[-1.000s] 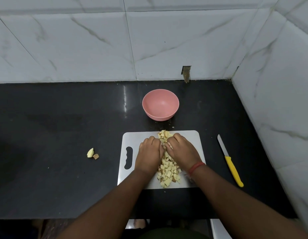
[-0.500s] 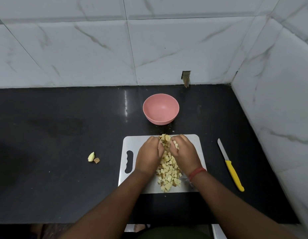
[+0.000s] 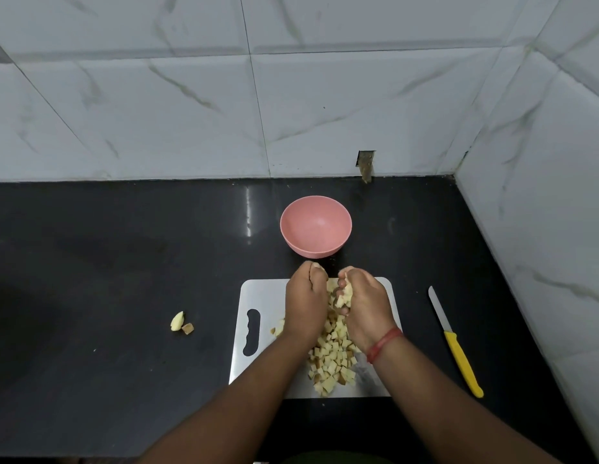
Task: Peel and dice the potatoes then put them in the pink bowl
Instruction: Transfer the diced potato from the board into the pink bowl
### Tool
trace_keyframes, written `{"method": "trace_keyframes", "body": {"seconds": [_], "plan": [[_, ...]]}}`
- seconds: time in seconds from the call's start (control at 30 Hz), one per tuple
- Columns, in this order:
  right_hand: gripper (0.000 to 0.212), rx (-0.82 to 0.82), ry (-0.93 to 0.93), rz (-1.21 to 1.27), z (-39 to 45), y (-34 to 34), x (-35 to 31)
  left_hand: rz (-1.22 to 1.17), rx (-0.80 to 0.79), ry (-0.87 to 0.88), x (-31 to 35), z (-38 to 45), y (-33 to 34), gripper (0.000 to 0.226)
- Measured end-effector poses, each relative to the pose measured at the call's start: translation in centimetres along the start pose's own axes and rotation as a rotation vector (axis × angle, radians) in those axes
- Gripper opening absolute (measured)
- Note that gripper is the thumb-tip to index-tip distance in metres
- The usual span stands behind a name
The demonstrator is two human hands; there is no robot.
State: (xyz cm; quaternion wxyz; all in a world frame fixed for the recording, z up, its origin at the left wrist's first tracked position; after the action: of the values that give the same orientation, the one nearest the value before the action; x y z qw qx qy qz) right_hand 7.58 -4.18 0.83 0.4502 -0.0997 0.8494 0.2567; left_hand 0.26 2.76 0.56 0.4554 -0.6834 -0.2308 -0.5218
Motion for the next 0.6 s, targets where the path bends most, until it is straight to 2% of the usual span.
{"method": "trace_keyframes", "body": {"seconds": [0.13,0.2,0.3,0.37,0.43,0.53,0.6], "plan": [[0.016,0.011,0.103,0.230,1.9,2.4,-2.2,-0.130,0.076,-0.056,3.0,2.3,0.1,0.030],[0.030,0.020,0.119,0.295,3.1,4.2,-3.9,-0.172,0.114,-0.081,5.0,4.4,0.2,0.031],[0.023,0.008,0.097,0.275,5.5,7.2,-6.7,-0.200,0.147,-0.119,7.4,8.4,0.2,0.032],[0.017,-0.017,0.045,0.242,7.3,9.0,-8.0,-0.132,0.091,-0.189,7.4,11.5,0.2,0.027],[0.014,0.006,-0.049,-0.011,9.6,10.1,-8.3,-0.017,-0.026,-0.269,6.2,14.2,0.4,0.027],[0.020,-0.046,-0.225,-0.785,12.0,10.1,-7.8,0.141,-0.143,-0.352,5.3,15.4,-0.2,0.023],[0.022,-0.141,-0.322,-1.169,12.3,9.9,-7.6,0.160,-0.198,-0.362,5.2,15.0,-0.5,0.026]]}}
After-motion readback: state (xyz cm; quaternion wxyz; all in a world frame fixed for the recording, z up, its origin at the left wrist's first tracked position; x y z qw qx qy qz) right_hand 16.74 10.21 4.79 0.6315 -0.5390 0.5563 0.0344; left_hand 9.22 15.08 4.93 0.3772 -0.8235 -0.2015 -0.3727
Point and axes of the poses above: each hand's wrist, its own z-axis towards the middle knuckle, its own y-axis out of the palm, x = y × z, the point moved 1 cm from there along z, towards the middle knuckle, and after that the axes turned 6 degrees about z, right-handed, at the moved point
